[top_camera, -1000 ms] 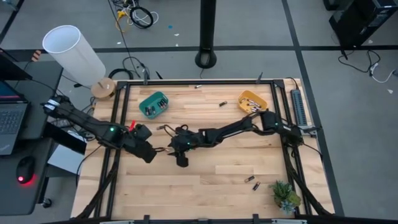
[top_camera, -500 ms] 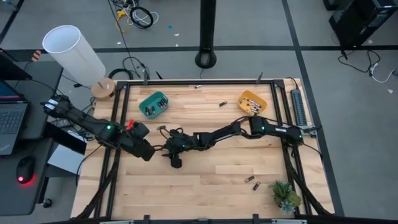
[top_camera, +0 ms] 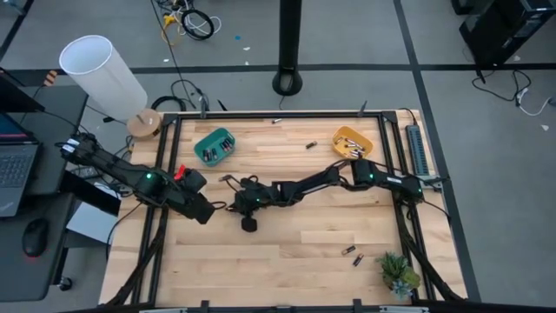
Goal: Sort batteries
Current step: Put the silver battery into the yellow bin
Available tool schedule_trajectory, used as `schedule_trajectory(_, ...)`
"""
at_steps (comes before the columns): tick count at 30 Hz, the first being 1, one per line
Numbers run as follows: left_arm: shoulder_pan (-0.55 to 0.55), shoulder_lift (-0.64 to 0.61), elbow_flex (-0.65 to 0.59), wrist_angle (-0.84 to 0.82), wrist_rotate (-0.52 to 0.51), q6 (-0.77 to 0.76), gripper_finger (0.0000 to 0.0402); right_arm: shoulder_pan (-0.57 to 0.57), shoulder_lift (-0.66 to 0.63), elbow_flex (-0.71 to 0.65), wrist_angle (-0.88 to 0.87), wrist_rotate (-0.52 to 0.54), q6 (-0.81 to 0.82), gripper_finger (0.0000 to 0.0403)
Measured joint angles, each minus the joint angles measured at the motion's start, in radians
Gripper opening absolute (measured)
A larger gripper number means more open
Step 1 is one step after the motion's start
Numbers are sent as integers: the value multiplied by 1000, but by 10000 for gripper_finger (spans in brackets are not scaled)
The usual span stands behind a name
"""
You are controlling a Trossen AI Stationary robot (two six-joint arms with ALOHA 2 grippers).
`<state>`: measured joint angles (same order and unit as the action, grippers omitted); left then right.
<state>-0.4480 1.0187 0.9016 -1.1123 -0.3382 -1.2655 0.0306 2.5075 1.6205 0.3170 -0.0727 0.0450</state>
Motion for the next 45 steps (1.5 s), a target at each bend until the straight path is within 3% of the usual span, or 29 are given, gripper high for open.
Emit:
schedule_trajectory(6, 0, 0, 0, 2, 3, 10, 10, -21, -64, -5, -132, -47, -31, 29)
schedule_trajectory(14, 2, 0, 0, 64, -16, 84, 10, -69, -199, -13, -476, -58, -105, 29)
schedule_trajectory(17, 2, 0, -2, 118, -94, 86, 10, -93, -253, -15, -625, -46, -137, 29)
schedule_trajectory(21, 2, 1, -2, 191, -273, 87, 11, -132, -330, -15, -792, -34, -180, 29)
schedule_trajectory(28, 3, 2, -9, 203, -512, 100, 11, -222, -435, -13, -1081, 34, -213, 29)
schedule_trajectory(35, 3, 3, -24, 203, -576, 136, 11, -342, -490, -11, -1426, 153, -116, 29)
schedule_trajectory(39, 3, 3, -24, 203, -616, 136, 11, -430, -498, -11, -1666, 155, -36, 33)
schedule_trajectory(45, 3, 2, -24, 203, -633, 137, 11, -537, -498, -11, -1856, 169, -66, 38)
